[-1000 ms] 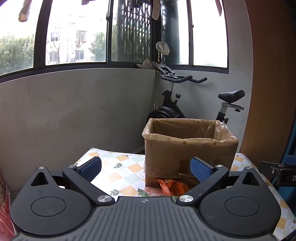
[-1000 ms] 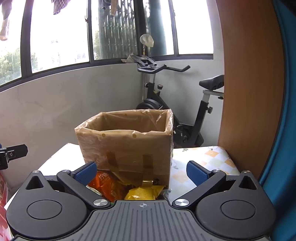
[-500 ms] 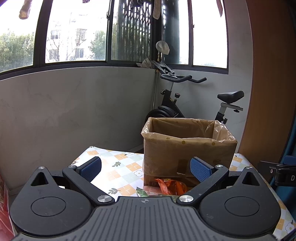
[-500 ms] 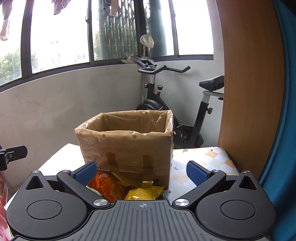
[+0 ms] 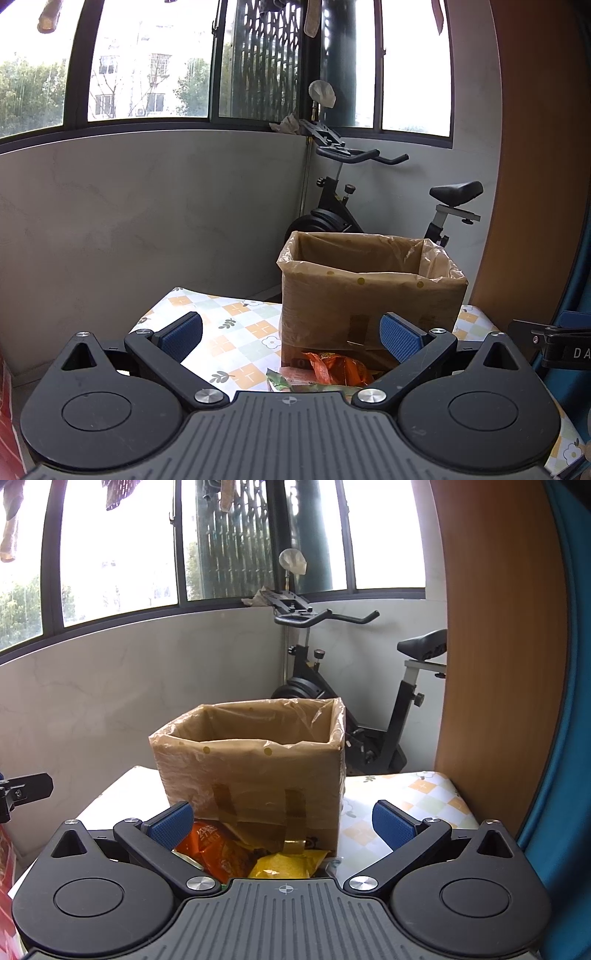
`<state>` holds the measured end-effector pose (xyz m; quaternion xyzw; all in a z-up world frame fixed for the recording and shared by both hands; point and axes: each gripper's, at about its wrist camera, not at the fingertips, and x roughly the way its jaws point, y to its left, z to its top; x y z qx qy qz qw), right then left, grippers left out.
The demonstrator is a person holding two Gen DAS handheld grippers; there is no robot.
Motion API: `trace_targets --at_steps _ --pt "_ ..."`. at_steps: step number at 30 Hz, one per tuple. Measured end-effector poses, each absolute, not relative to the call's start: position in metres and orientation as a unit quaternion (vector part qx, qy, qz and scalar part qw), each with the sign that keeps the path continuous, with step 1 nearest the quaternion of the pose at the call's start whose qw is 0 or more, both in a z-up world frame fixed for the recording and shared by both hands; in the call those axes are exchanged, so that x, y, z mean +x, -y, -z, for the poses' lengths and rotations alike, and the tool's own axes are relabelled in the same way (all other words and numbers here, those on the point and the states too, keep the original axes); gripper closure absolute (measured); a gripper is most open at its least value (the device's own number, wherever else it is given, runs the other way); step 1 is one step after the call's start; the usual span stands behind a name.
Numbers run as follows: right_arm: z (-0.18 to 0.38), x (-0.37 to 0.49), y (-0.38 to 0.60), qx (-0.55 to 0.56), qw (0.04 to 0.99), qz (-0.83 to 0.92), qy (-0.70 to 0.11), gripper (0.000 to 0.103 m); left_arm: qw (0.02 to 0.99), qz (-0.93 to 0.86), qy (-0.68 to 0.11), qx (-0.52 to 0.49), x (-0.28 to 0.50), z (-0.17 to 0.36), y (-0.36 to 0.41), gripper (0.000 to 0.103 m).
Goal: Organize snacks
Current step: 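Move both tools down toward the snack bags in front of the box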
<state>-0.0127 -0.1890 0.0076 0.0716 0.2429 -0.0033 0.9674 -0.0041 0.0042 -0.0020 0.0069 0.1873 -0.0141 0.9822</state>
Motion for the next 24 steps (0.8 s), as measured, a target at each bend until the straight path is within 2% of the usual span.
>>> trace_targets --at_steps 24 --pt "-0.0043 -0.0112 0.1879 0.071 0.967 0.004 -0.246 0.000 0.981 0.014 -0.194 0.001 -0.0039 0.0053 -0.0062 0.000"
